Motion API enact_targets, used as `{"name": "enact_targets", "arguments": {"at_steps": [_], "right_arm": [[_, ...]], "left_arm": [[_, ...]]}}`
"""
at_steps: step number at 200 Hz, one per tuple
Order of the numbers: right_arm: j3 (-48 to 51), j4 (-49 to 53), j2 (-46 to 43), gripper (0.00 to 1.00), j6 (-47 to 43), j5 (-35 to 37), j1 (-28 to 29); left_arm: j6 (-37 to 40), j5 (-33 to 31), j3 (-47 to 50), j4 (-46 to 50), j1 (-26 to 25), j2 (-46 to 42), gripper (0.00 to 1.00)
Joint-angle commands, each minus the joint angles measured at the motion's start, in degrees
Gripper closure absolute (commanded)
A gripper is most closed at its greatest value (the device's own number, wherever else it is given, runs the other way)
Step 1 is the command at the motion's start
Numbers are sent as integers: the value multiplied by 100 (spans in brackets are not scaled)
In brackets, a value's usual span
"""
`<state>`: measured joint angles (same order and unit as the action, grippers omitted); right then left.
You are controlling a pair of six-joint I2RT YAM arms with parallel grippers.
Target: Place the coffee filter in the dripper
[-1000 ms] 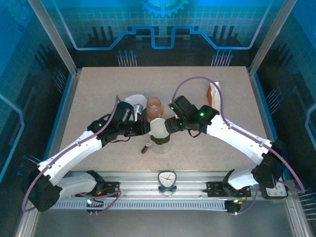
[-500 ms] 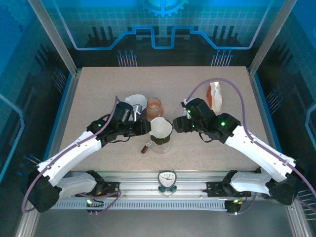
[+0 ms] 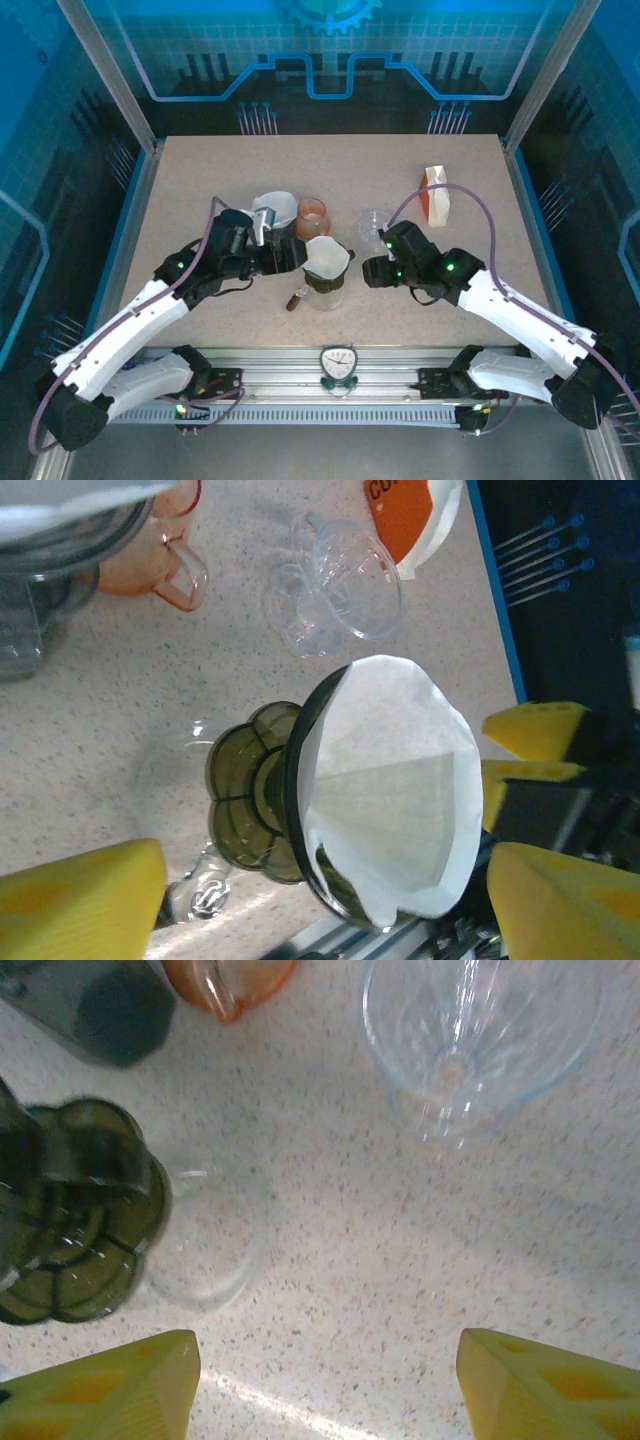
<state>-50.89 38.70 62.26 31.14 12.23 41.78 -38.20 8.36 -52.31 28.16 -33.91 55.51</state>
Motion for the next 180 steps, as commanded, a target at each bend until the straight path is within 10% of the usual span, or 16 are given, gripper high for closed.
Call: {"name": "enact_targets", "arguments": {"at_steps": [1, 180], "right_arm": [[533, -604, -124, 34, 191, -502, -174], [2233, -4596, 1452, 58, 795, -2784, -525]], "left_arm": [[-47, -360, 47, 93, 2, -389, 1], [135, -1499, 258, 541, 13, -2003, 1]]}}
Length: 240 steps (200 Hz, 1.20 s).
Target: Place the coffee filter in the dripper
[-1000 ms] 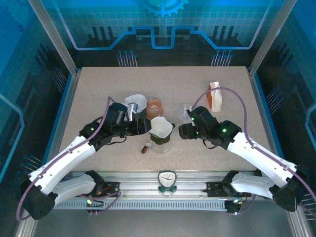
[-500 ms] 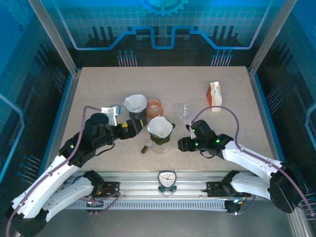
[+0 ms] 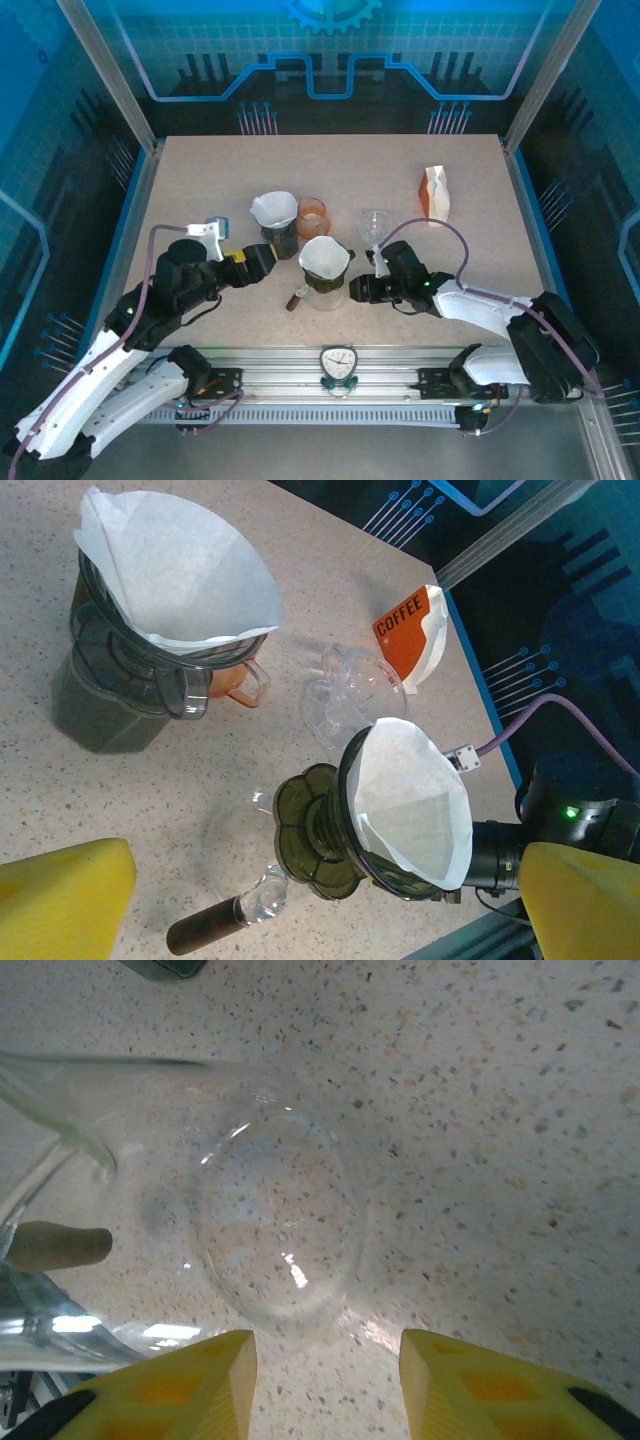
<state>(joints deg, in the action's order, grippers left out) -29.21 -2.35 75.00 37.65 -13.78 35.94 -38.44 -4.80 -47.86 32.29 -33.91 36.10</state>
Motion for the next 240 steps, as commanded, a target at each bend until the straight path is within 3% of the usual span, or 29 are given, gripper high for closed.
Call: {"name": "enact_targets", "arguments": {"at_steps": [1, 240], "right_arm": [[60, -497, 188, 58, 141, -185, 69], [-1434, -1194, 2147, 62, 454, 190, 1297]], "left_arm": [[160, -186, -188, 128, 15, -65, 1], [240, -505, -303, 356, 16, -547, 1]]}}
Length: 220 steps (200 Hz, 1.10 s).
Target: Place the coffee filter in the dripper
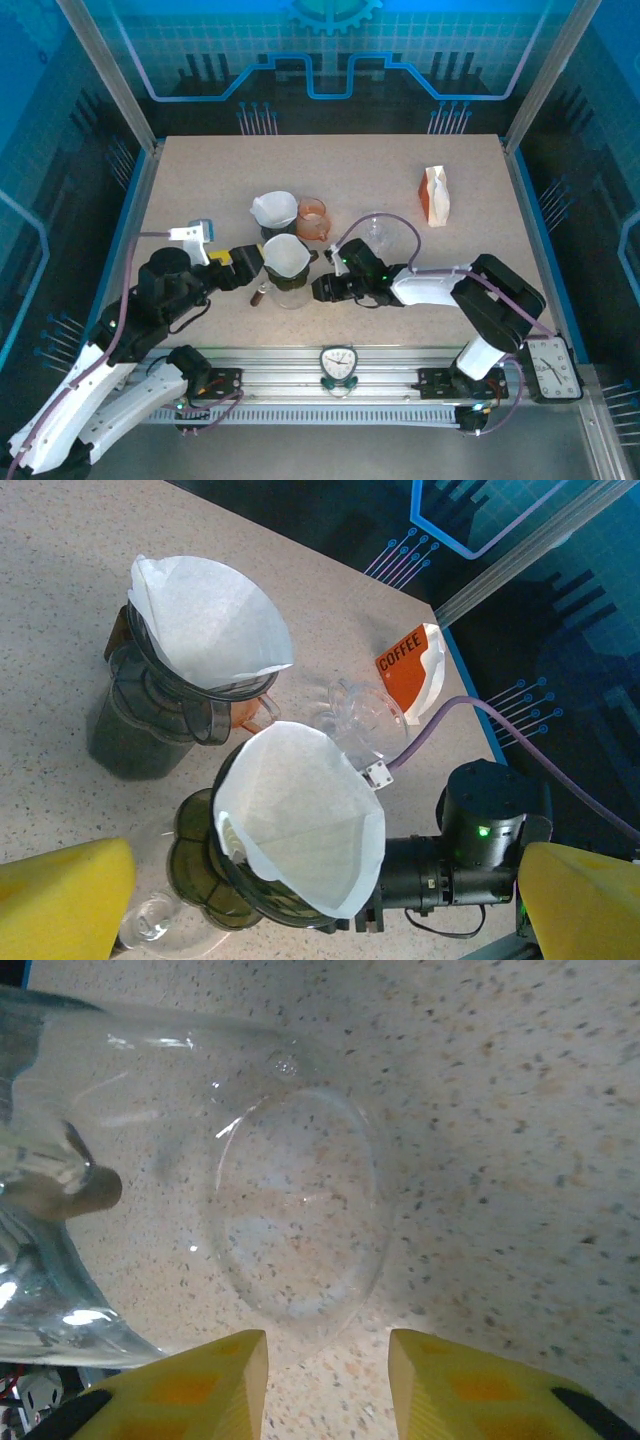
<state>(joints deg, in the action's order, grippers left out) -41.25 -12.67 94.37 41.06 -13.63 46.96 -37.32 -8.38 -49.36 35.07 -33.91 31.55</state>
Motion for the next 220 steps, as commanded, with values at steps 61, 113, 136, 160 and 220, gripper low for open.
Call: {"name": "enact_targets", "arguments": {"at_steps": [61, 113, 136, 160, 220], "right_arm": [[-739, -127, 690, 64, 202, 330, 483], [-1172, -30, 957, 65, 274, 439, 565], [-1339, 36, 1091, 65, 297, 468, 604], [-1457, 71, 1186, 66, 369, 512, 620], [-1397, 203, 1011, 59, 409, 591, 638]], "left_arm": [[128, -173, -174, 74, 16, -102, 1], [129, -194, -162, 45, 14, -119, 1], [111, -190, -132, 13, 15, -118, 1], [93, -173, -120, -18, 16, -113, 1], [110, -146, -98, -182, 16, -79, 1]]}}
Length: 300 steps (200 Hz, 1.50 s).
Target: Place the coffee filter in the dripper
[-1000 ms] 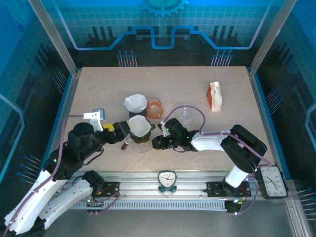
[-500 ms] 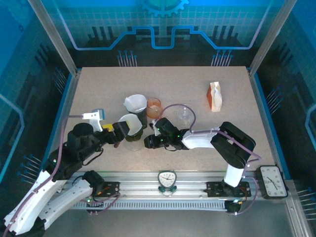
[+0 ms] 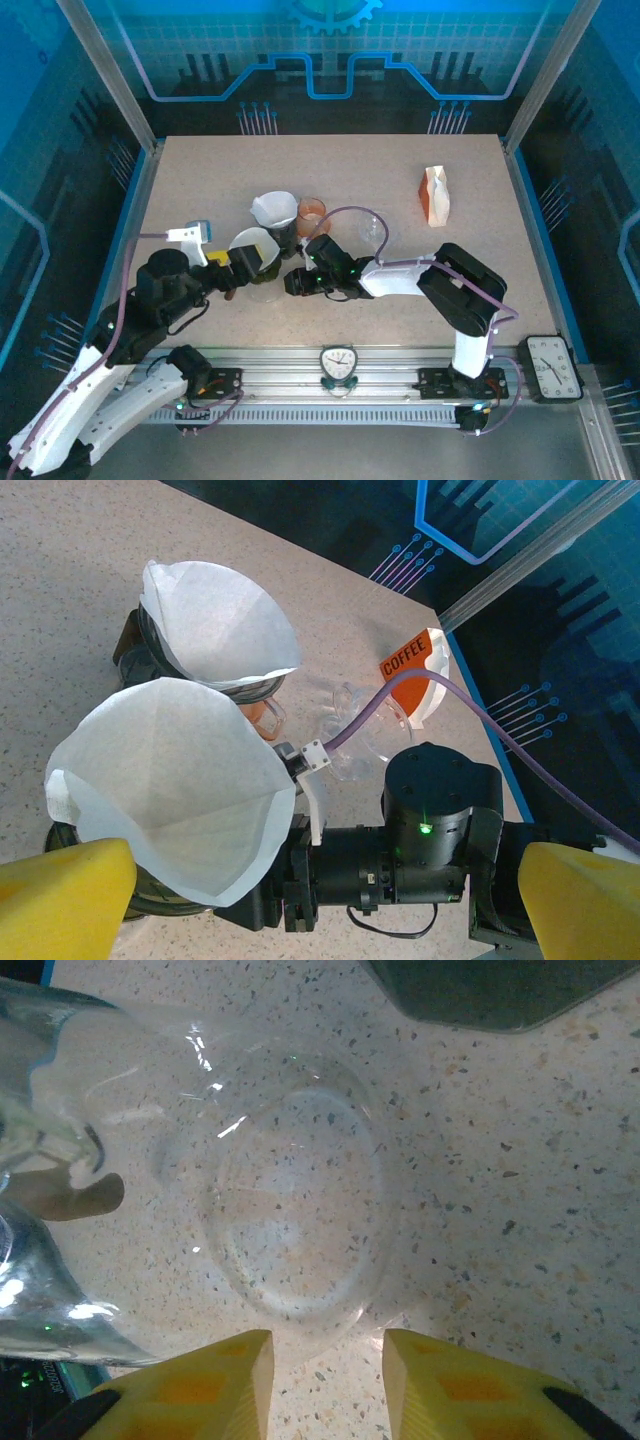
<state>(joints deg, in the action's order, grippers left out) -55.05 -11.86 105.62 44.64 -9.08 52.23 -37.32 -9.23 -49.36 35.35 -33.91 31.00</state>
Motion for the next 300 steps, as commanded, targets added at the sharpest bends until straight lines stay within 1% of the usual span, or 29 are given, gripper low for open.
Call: {"name": "enact_targets", "arguments": {"at_steps": [1, 21, 48, 53, 68, 93, 119, 145, 149, 165, 181, 199, 224, 276, 300], "right_arm": [[-12, 131, -131, 59, 48, 144, 112], [188, 263, -459, 55, -7, 253, 102], [433, 626, -1049, 52, -117, 520, 103], [614, 692, -1184, 51, -141, 566, 103], [732, 1052, -1606, 48, -278, 775, 95], [747, 1952, -2417, 43, -657, 1348, -23], [623, 2734, -3072, 38, -951, 1757, -464], [503, 3249, -3310, 35, -1135, 1840, -1203], [325, 3294, -3311, 35, -1173, 1841, -1319], [130, 3355, -3190, 35, -1366, 1674, -1744], [-165, 3287, -2883, 35, -1688, 1354, -1999], [-647, 3297, -2436, 35, -2052, 1285, -2006], [-1320, 3179, -1761, 35, -2227, 1189, -2015], [-2939, 3321, -26, 37, -2270, 986, -2032], [-3545, 3401, 623, 39, -2233, 861, -2037]], "left_arm": [[106, -61, -95, -212, 16, -24, 1], [120, -61, -95, -239, 16, -7, 1], [131, -44, -85, -293, 16, -11, 1], [131, -39, -84, -305, 10, -8, 1], [146, -30, -59, -339, 9, -1, 1], [137, 16, 18, -423, 19, 23, 1], [146, 22, 62, -450, 25, 101, 1], [129, 35, 136, -516, 24, 116, 1], [128, 36, 139, -525, 22, 117, 1], [136, 27, 162, -547, 17, 119, 1], [159, 18, 168, -562, 21, 133, 1], [178, 13, 144, -563, 20, 160, 1], [190, 9, 146, -571, 25, 173, 1], [251, -5, 156, -582, 31, 200, 1], [260, -8, 150, -573, 29, 209, 1]]}}
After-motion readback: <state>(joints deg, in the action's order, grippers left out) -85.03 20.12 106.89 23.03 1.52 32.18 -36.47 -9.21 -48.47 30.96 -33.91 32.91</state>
